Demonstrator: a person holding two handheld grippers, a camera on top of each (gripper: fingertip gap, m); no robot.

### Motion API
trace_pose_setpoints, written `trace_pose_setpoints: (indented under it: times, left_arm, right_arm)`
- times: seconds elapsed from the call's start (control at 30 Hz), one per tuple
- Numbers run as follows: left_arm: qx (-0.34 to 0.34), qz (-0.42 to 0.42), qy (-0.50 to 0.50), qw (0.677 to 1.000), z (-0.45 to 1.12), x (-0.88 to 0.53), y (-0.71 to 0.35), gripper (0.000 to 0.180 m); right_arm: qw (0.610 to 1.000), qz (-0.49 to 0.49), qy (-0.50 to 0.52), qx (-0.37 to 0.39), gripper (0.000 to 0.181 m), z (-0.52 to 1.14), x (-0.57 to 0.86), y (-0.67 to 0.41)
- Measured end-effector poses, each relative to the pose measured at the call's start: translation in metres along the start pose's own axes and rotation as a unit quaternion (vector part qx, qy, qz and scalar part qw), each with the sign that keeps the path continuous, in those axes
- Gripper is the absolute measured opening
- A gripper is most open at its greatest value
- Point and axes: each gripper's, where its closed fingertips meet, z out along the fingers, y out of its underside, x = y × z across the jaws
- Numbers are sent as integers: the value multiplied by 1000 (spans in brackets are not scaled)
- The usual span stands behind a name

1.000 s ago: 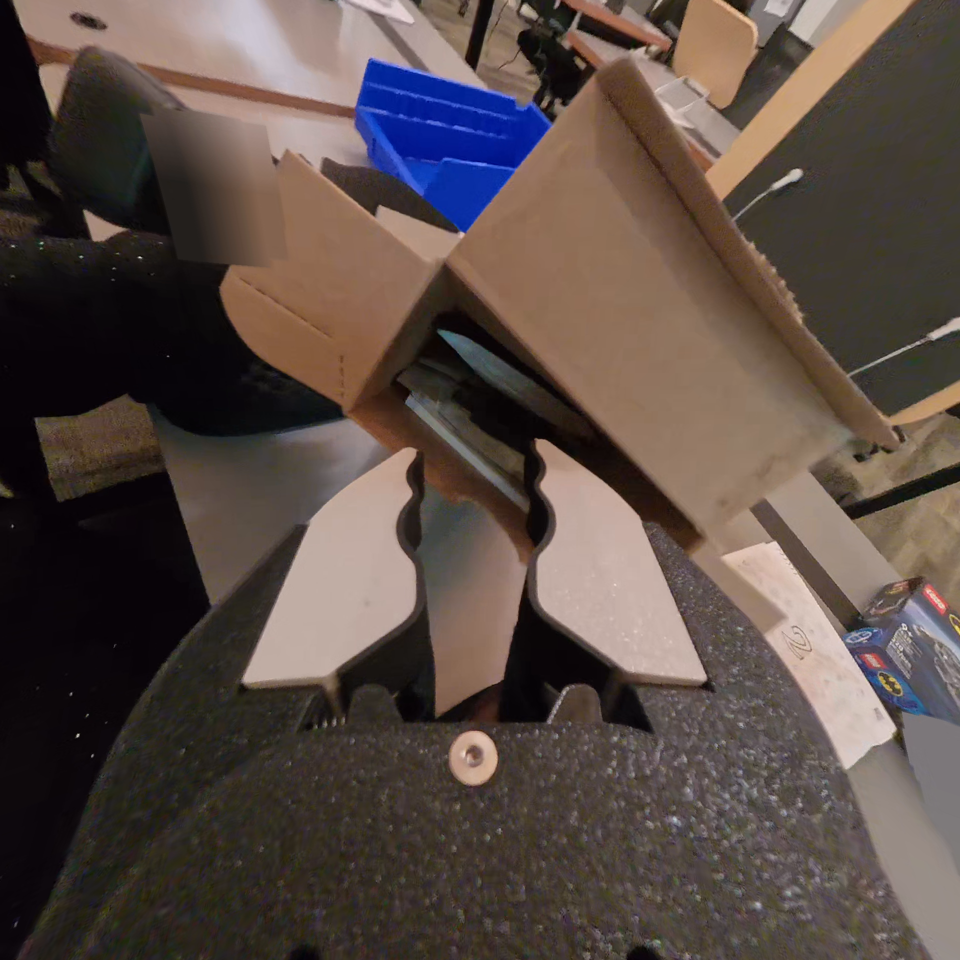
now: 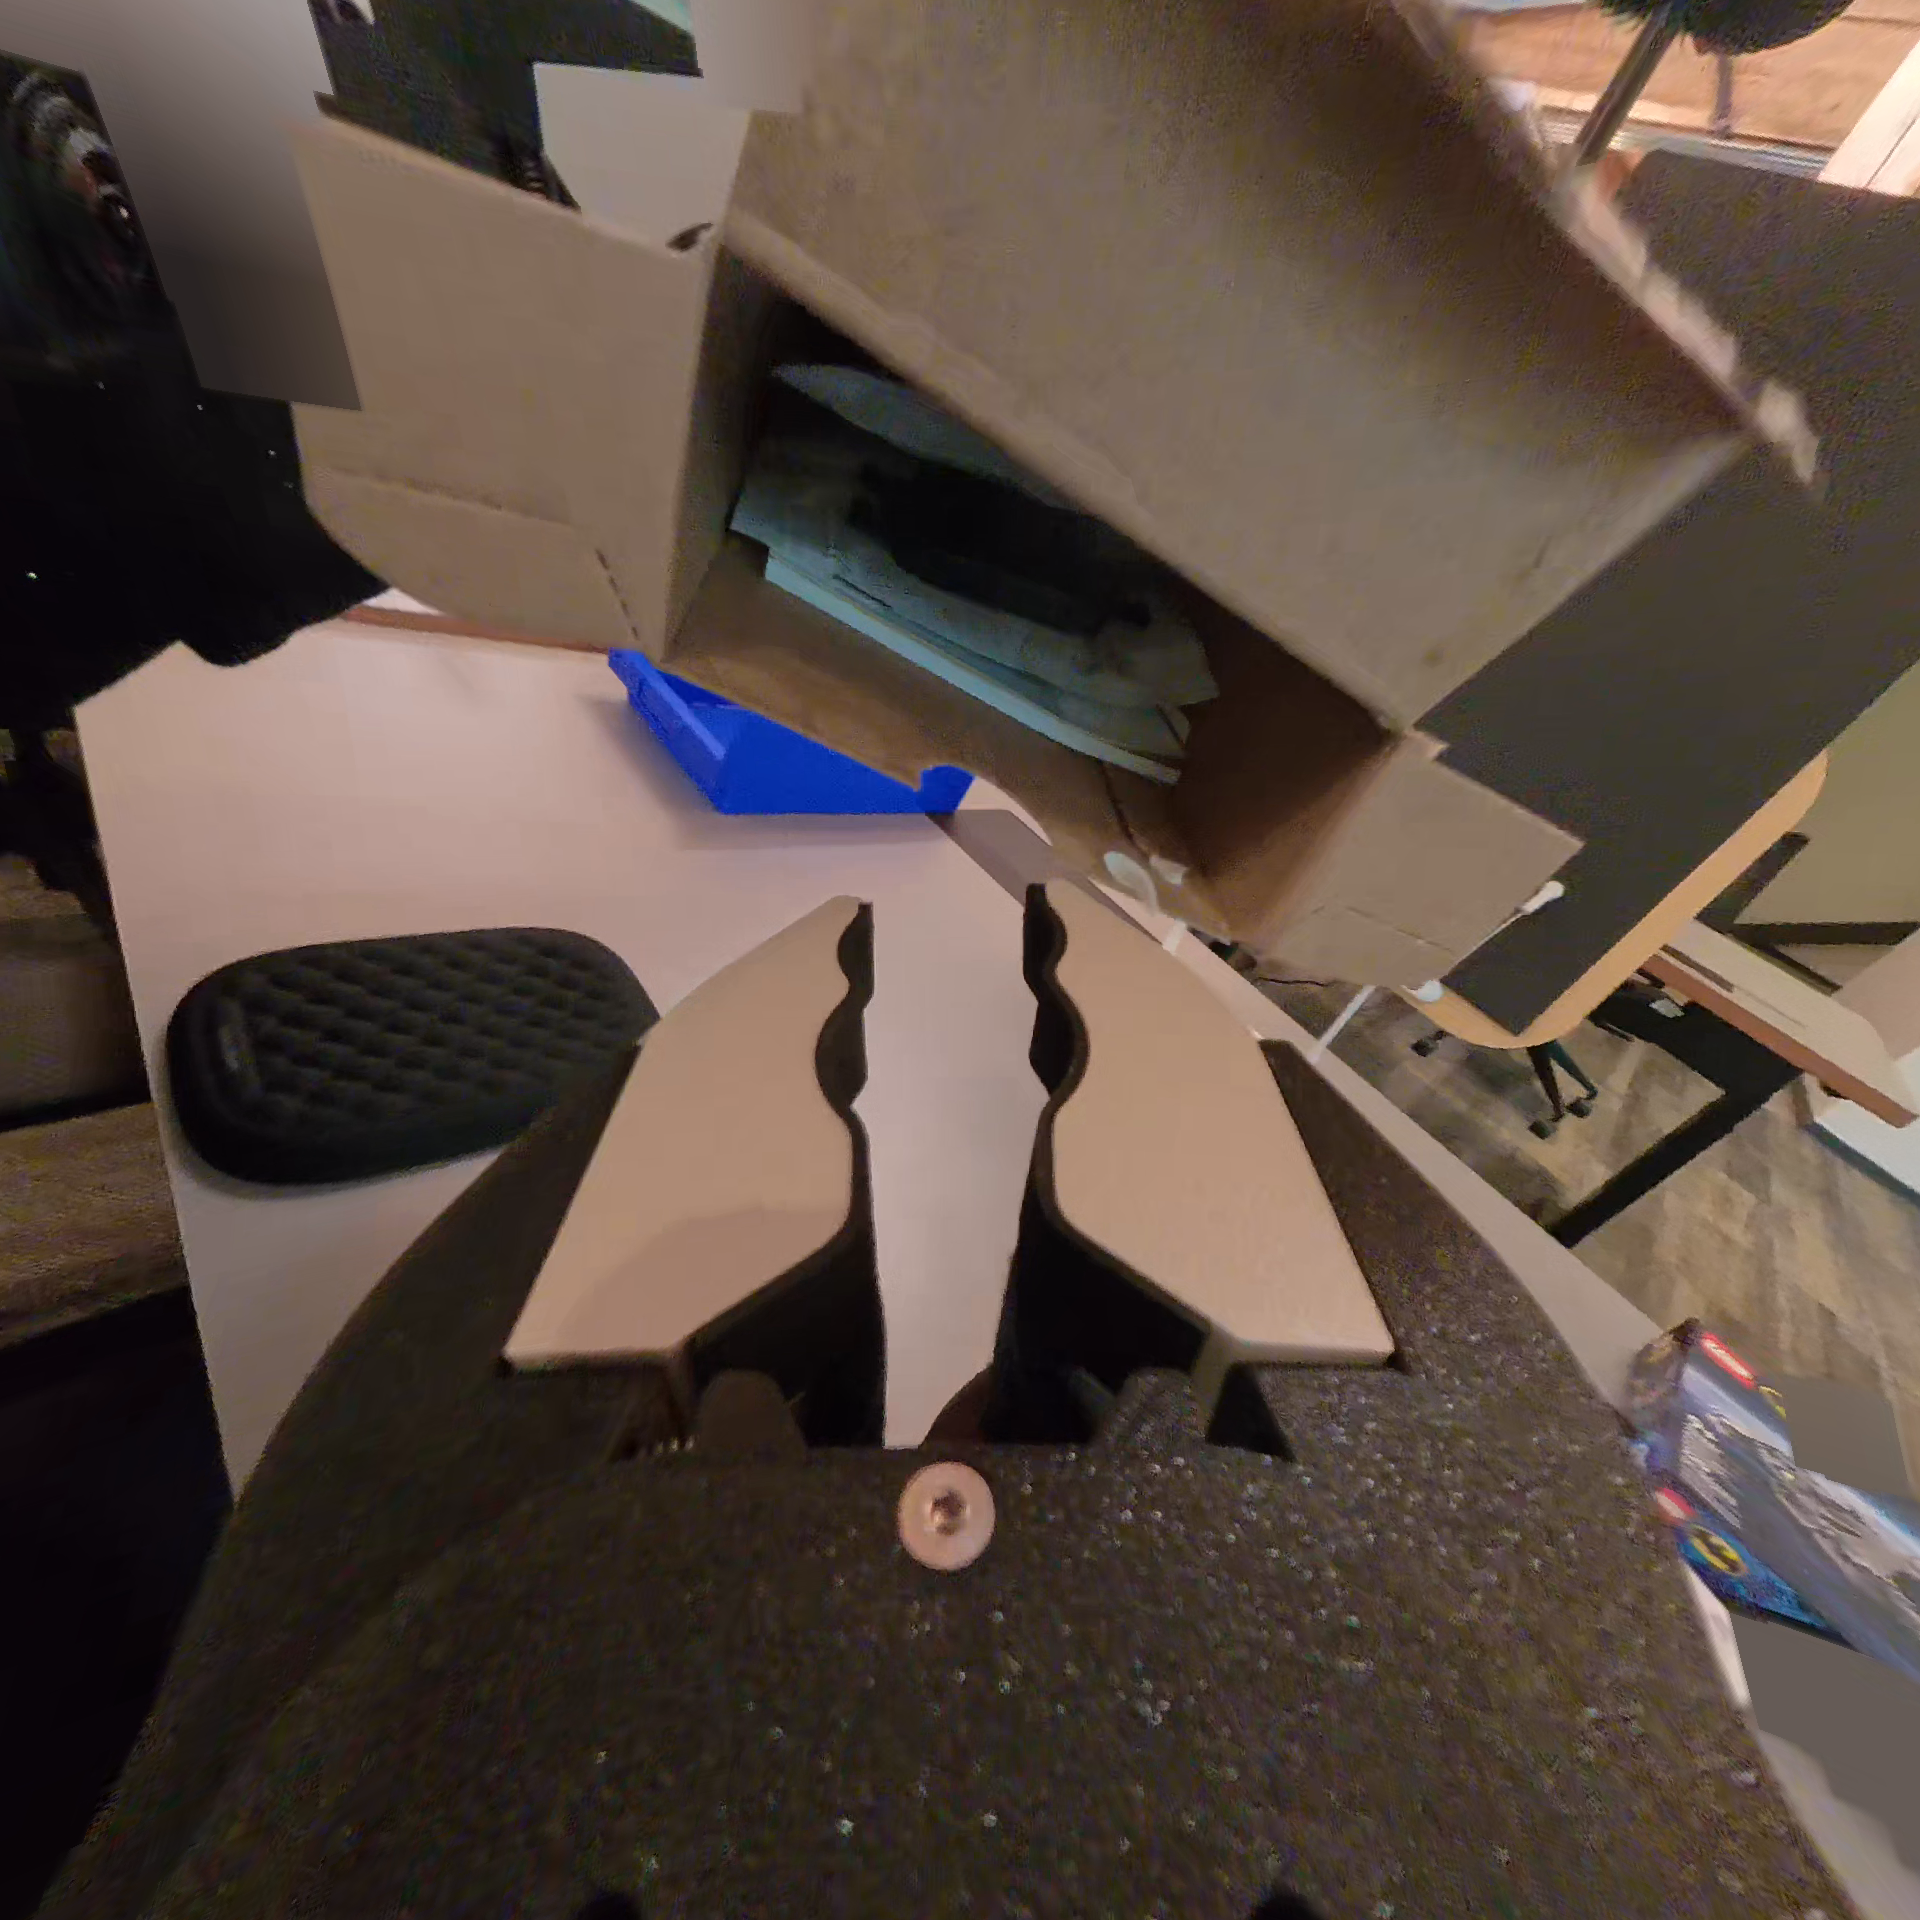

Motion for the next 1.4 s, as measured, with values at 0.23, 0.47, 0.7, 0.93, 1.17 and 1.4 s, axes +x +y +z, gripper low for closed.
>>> trace_pose_setpoints:
  times: [0.23, 0.47, 0.7, 0.93, 1.17, 1.4]
  left_arm:
    - [-21, 29, 10, 999, 8, -1, 5, 78]
    - [-27, -7, 8, 1000, 12, -1, 12, 77]
    - [-53, 32, 29, 998, 15, 9, 22, 79]
    - [-73, 39, 23, 996, 16, 12, 29, 79]
    - [-68, 25, 35, 997, 20, 18, 24, 78]
    - [-74, 30, 3, 997, 15, 6, 26, 76]
  right_arm:
    - [997, 65, -21, 35, 27, 7, 7, -2]
    - [993, 100, -36, 49, 31, 15, 14, -1]
    - [992, 111, -30, 56, 30, 24, 24, 4]
    - [991, 115, -37, 49, 29, 30, 22, 9]
    - [992, 119, -31, 32, 28, 34, 23, 17]
    - [991, 125, -34, 41, 25, 35, 26, 17]
